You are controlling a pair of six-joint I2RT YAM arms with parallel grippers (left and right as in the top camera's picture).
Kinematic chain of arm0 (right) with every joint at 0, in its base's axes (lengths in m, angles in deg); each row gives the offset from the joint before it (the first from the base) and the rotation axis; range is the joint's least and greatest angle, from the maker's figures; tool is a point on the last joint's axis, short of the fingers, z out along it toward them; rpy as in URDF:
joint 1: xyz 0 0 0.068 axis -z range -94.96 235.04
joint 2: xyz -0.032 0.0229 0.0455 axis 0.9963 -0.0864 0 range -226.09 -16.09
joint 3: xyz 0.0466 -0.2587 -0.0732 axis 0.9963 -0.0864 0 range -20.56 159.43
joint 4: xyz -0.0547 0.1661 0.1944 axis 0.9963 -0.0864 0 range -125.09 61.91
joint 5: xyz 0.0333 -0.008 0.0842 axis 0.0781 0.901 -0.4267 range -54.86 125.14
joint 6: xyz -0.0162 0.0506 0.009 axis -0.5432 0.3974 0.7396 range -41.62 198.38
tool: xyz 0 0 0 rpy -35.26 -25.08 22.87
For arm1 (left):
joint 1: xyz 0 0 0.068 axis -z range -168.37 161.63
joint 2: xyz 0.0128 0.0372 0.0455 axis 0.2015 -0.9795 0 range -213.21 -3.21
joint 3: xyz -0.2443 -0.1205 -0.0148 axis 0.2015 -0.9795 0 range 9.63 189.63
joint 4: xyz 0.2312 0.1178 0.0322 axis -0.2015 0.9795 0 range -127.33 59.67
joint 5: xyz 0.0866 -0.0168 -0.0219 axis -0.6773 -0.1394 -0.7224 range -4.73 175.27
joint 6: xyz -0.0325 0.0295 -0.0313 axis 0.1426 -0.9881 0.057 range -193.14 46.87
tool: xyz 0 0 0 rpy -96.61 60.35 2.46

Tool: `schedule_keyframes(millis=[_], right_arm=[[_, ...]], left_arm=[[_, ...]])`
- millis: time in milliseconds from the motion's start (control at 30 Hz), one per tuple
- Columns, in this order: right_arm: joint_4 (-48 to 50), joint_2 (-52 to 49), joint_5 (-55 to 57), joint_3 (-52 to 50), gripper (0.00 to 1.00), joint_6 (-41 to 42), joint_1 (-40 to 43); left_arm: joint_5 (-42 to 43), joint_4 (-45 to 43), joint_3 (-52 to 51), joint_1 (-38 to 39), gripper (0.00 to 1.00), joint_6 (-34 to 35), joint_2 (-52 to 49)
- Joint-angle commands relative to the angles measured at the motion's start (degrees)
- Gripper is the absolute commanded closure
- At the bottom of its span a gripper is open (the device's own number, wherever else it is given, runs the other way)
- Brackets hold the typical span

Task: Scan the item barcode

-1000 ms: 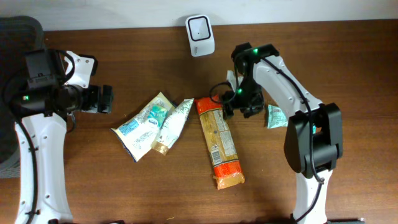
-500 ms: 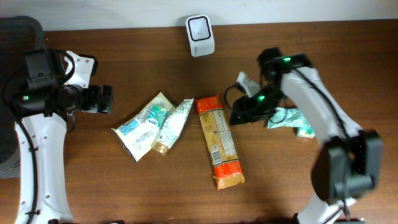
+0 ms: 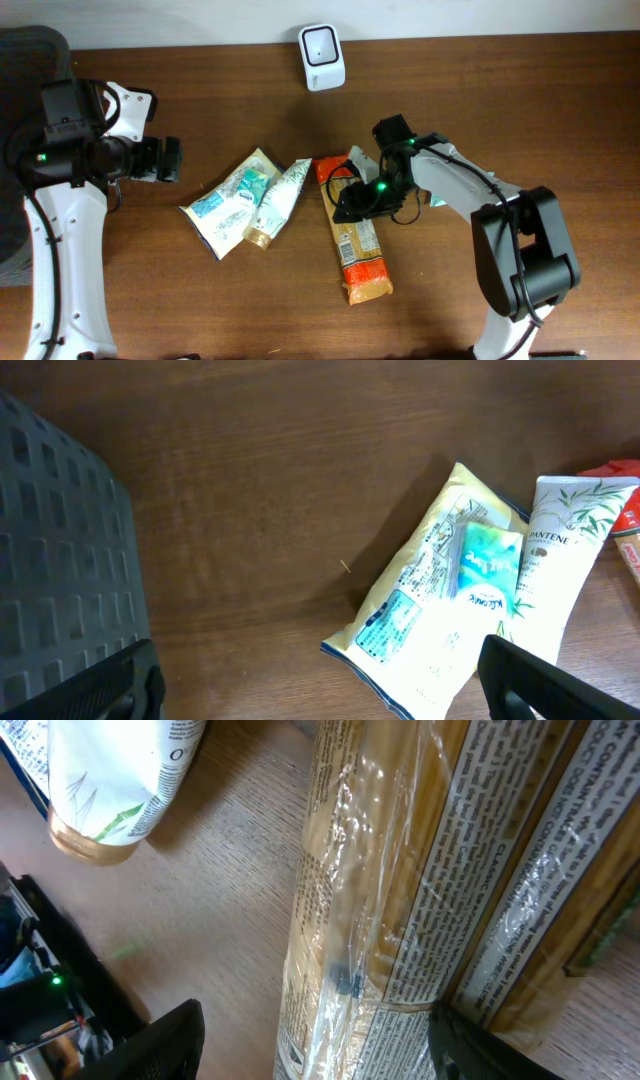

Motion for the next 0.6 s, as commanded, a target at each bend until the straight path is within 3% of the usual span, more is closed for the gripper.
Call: schedule_keyframes(millis=[0,67,133,233,400,567], right_arm=[[-0.31,-5.11,2.69,-1.33,0.30,0.31,-0.42],[-2.43,-4.55,3.15,0.79,0.36,0.57,0.39],[-10.10,-1.20,4.90,9.27,0.38,0.04,2.60],[-18.71,0.46,11.96,16.46,0.30,0.11,5.57],[-13.05,-1.36,11.13,8.92,0.25,0.11,4.72],[-0.09,-1.36,7.39,-1.99,0.25,0.33,1.01]], left_arm=[[0.61,0.04,0.50,-0.13,0.01,-0.85,0.33],[0.61,0.04,0.50,-0.13,0.01,-0.85,0.33],[0.61,0.04,0.50,-0.13,0.01,-0.85,0.33],[0.61,0.04,0.50,-0.13,0.01,-0.85,0.33],[0.61,0.04,0.50,-0.13,0.01,-0.85,0.33],[0.61,0.04,0.50,-0.13,0.01,-0.85,0.33]])
